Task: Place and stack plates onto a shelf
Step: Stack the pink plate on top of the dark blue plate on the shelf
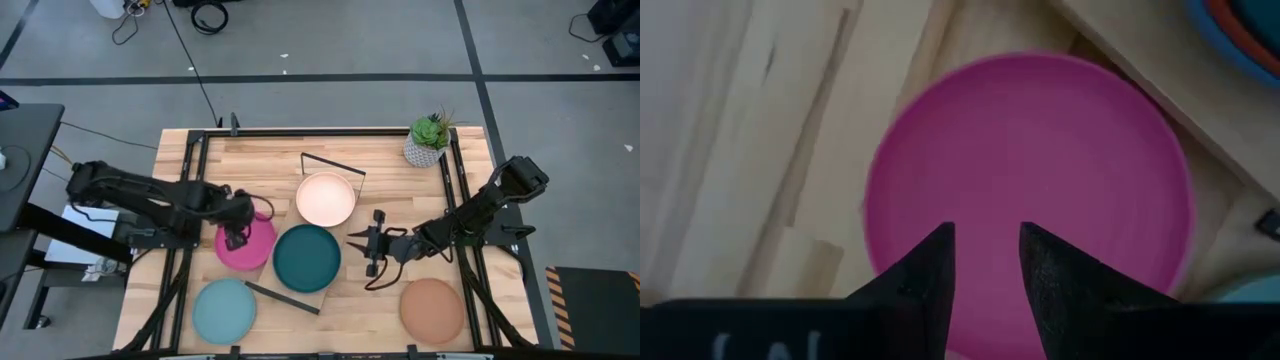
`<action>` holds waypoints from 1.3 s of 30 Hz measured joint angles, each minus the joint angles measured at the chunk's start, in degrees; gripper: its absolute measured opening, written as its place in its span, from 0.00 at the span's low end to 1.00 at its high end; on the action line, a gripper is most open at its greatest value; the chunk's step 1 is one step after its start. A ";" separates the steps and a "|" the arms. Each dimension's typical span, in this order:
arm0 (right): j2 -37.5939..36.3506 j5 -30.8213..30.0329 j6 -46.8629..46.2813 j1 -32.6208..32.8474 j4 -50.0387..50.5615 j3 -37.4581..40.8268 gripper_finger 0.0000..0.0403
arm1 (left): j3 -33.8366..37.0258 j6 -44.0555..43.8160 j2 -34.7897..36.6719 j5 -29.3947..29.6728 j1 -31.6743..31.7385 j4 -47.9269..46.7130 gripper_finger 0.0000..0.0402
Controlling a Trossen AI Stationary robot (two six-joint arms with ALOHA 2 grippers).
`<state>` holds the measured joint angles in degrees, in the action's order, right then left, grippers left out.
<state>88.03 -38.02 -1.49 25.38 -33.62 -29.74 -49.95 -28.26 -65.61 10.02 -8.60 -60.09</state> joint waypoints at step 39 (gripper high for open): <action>0.00 6.18 -2.41 -0.23 -1.04 0.00 0.24 | 6.40 30.65 -18.92 -12.75 29.27 6.66 0.25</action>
<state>88.03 -31.83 -3.90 25.15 -34.65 -29.74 -43.55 2.40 -84.53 -2.74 20.67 -53.43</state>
